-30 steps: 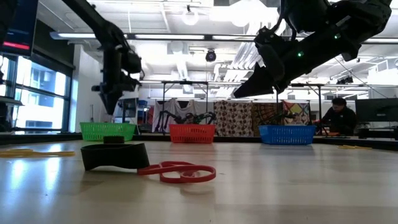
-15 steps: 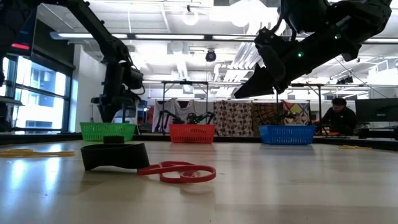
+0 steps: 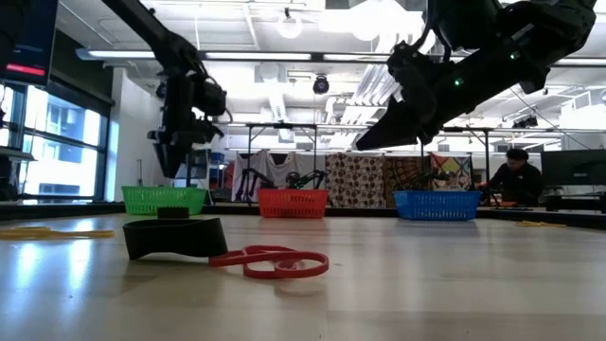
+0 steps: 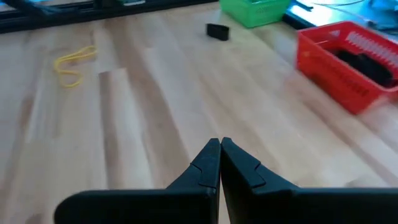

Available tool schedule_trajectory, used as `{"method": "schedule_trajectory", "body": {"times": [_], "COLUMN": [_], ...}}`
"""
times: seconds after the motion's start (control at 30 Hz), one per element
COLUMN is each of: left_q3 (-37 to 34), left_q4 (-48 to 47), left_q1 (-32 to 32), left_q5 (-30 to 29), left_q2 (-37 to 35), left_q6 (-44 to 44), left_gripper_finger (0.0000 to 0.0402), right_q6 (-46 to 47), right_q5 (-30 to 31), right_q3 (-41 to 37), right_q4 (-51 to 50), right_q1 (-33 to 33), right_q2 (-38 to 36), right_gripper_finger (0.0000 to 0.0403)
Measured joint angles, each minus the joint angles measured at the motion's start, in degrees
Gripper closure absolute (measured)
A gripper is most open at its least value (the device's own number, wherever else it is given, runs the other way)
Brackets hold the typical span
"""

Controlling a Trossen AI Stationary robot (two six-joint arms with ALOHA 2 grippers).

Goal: Sort rubber bands into baskets
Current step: Put the yellow rubber band into the blue bin

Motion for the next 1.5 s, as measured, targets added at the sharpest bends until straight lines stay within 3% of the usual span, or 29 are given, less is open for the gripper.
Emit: {"method": "schedule_trajectory", "body": {"times": [0.13,0.37,0.77,0.93,1.07,1.23,1.5], "left_q3": [-2.6,-15.8,-38.2,-43.1,-45.6,-49.1,-49.8], "left_q4": [7.1,27.7,55.3,61.5,66.7,74.4,74.9], "left_q1": [-2.3,-9.3,-28.2,-36.6,-41.3,-44.4,-46.5], "left_q5": [4.4,6.4,8.8,10.9,10.8,10.6,10.4], "left_q2": [-4.9,-17.6,-35.6,-37.8,-37.3,-36.9,-36.8], "left_q6": [0.3,-1.5,-7.5,-7.5,-6.2,-6.2,-7.5], "left_gripper_finger": [0.0276,0.0298,0.0307,0.0307,0.0307,0.0307,0.0307], "right_q6": [-0.3,-1.9,6.1,16.1,24.1,25.6,31.2], "right_q5": [-3.4,-3.6,-4.1,-1.7,0.2,-0.9,-0.9], "right_q3": [0.0,0.0,4.9,8.8,9.4,8.2,8.0], "right_q4": [0.0,-5.1,-41.2,-62.0,-72.5,-75.4,-77.4], "right_q1": [0.0,-0.5,-2.3,-3.6,-7.5,-13.4,-23.6], "right_q2": [0.0,-1.6,-9.6,-9.7,-9.7,-9.6,-9.6], "right_gripper_finger": [0.0403,0.0402,0.0402,0.0402,0.0402,0.0386,0.0285]}}
